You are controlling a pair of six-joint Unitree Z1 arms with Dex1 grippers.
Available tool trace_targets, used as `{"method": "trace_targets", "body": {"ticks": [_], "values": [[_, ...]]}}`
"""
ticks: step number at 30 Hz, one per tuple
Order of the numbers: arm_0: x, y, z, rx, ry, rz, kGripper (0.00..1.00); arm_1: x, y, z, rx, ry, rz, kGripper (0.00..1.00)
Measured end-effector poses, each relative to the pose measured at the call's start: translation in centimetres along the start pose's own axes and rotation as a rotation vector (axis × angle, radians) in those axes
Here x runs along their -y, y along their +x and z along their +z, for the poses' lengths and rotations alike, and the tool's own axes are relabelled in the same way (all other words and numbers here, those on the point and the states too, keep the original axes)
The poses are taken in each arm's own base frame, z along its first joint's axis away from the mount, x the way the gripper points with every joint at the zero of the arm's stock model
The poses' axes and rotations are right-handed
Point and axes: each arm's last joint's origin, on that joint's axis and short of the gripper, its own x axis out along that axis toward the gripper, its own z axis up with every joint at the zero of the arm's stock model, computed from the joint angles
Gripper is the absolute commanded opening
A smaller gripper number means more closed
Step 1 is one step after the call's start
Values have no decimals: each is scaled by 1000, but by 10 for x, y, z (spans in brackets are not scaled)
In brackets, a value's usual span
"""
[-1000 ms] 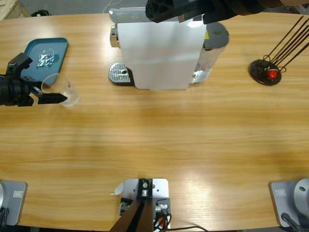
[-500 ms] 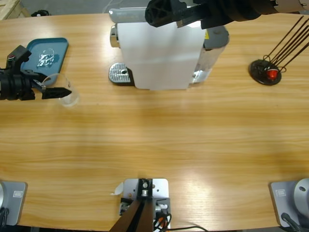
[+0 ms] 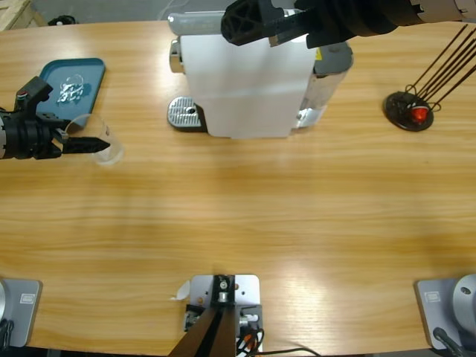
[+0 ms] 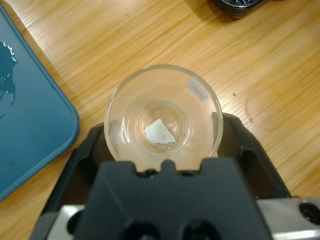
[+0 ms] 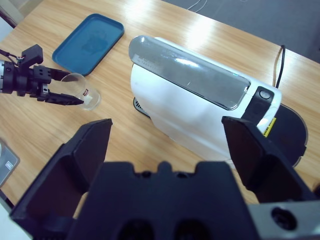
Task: Pour coffee
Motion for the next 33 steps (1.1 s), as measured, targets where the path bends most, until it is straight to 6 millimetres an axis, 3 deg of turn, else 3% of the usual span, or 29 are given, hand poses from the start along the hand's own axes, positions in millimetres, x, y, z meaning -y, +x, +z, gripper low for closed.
{"method": "trace_targets", "body": {"ticks": [4,10,21,27,33], "values": [[2,-2,5,28,50,-48,577,0,1,-1,-4,-1,-1,1000],[2,-7,46,148,249,-170,577,2,6,-12,-38,-12,-14,1000],[-17,29,102,143,436,-262,582,16,-2,-15,-56,2,-35,1000],[5,58,120,115,499,-339,582,29,2,-13,-64,29,-60,1000],[4,74,126,92,502,-328,582,33,-1,-21,-78,26,-63,1000]]}}
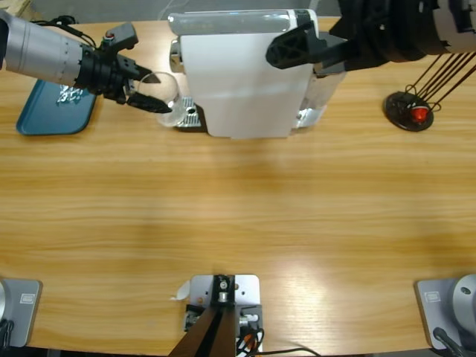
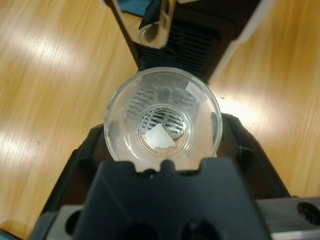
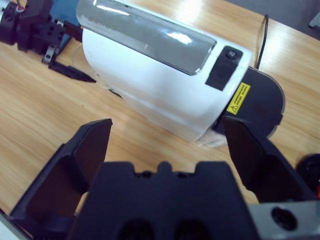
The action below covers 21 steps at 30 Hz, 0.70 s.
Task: Pour coffee
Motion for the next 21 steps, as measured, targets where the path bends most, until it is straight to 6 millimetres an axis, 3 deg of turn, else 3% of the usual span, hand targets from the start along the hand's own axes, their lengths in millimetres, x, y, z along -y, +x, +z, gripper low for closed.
{"method": "trace_targets", "body": {"ticks": [8,21], "values": [[-16,14,14,18,17,10,577,1,-3,0,5,3,8,1000],[-13,19,14,17,19,-12,582,5,-2,1,4,10,1,1000]]}}
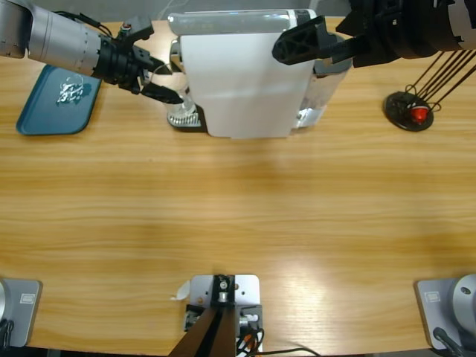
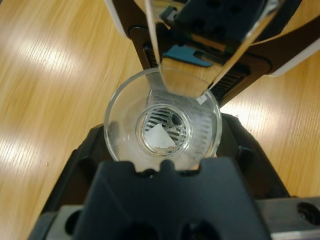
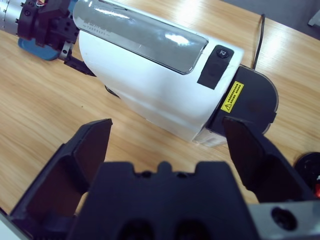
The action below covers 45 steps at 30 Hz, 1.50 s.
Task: Pour coffee
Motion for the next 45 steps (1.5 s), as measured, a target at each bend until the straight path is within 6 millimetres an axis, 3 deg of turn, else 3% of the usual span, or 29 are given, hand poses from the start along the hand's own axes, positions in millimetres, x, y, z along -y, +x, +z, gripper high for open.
{"method": "trace_targets", "body": {"ticks": [12,19,21,22,37,45], "values": [[3,3,1,1,4,-16,592,-1,0,1,7,3,11,1000],[3,4,1,3,4,-18,796,-2,4,1,4,2,10,1000],[3,4,1,9,3,-28,961,-2,4,1,4,2,10,1000],[3,4,1,12,3,-33,993,-2,4,1,4,2,10,1000],[8,6,-1,16,-1,-62,1000,-2,4,1,5,2,10,1000],[5,-7,-18,-2,-49,-39,1000,-3,6,3,1,-1,9,1000]]}}
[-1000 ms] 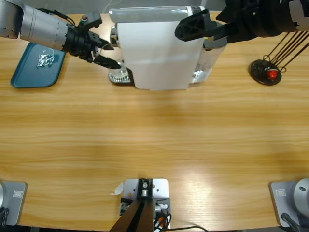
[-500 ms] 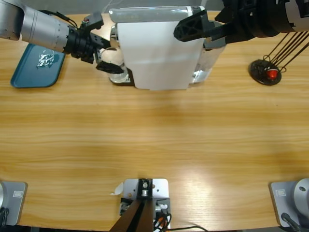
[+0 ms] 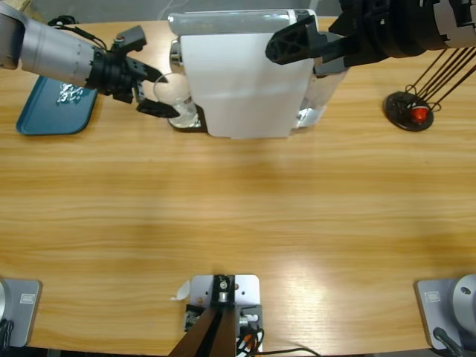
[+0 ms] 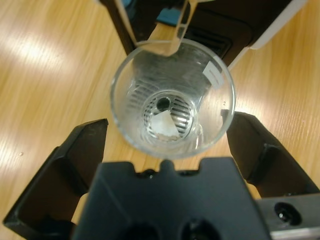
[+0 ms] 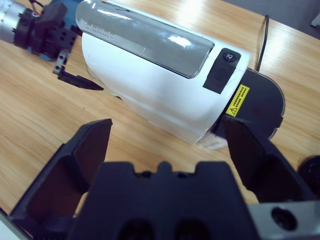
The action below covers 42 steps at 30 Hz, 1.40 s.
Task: Pour coffee
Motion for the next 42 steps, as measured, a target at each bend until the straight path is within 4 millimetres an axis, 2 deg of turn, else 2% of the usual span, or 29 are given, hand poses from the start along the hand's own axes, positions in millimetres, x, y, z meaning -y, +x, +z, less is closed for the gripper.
{"method": "trace_targets", "body": {"ticks": [4,5,6,7,8,9,12,16,20,23,26,33,38,42], "values": [[4,-16,-4,10,-16,23,996,0,0,0,-1,-1,0,999],[5,-22,-5,13,-22,34,996,0,0,0,-2,-4,-1,976],[6,-29,-8,12,-31,53,996,0,-1,0,-7,-12,-2,884],[8,-36,-12,5,-45,73,994,0,-2,0,-15,-30,-5,615],[8,-43,-16,-2,-62,98,991,0,-5,3,-19,-59,-11,254],[9,-51,-21,-10,-86,127,991,1,-9,8,-18,-82,-21,15],[19,-69,-26,-22,-157,171,991,5,-20,24,7,-102,-55,0],[38,-85,-33,-36,-213,193,987,11,-22,38,41,-62,-90,0],[51,-91,-41,-65,-260,210,987,25,-12,45,-6,-24,-115,0],[69,-86,-35,-71,-239,166,987,36,-13,60,-38,19,-110,0],[81,-81,-34,-82,-225,130,991,39,-10,76,-63,49,-83,0],[83,-79,-37,-105,-222,142,1000,42,17,103,-166,81,-37,0],[84,-79,-37,-109,-223,145,1000,46,33,108,-216,94,-39,0],[85,-79,-40,-116,-226,144,1000,46,37,106,-238,93,-44,0]]}}
